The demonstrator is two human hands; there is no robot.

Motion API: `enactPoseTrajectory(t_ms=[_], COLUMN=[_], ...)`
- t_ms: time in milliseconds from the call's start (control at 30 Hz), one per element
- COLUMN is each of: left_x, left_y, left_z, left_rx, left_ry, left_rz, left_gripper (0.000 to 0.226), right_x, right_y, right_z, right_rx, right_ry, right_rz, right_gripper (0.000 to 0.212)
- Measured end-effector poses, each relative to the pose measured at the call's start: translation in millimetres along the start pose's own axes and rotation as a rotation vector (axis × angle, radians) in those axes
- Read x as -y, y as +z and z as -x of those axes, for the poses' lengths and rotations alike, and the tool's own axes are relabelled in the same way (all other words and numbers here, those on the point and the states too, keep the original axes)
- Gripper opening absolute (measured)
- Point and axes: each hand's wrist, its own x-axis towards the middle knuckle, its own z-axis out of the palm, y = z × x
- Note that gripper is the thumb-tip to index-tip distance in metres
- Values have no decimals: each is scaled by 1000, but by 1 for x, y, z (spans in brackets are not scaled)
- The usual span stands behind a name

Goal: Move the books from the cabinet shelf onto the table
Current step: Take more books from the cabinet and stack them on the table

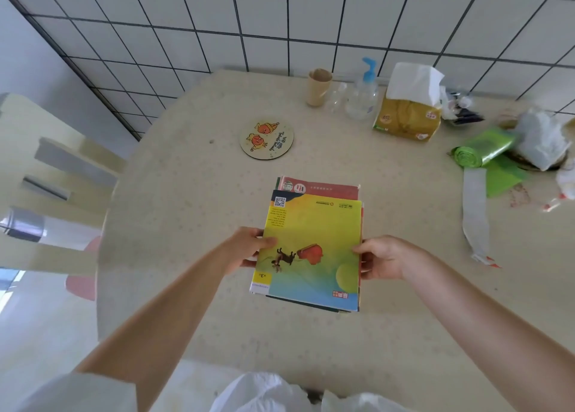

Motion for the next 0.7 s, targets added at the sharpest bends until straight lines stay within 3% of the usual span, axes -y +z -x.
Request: enactPoseTrajectory(t_ms=[433, 700], left_x=[0, 12], left_y=[7, 10], left_z=[-8, -10], left_rx=[-132, -225], left_ry=[-35, 4], left_rz=[-45, -55], left_gripper=[28, 27], right_x=[-9, -18], right_y=[10, 18], right_z=[4, 8], right_rx=[-41, -147], right_ry=[-187, -233], right_rz=[154, 160], right_gripper=[25, 21])
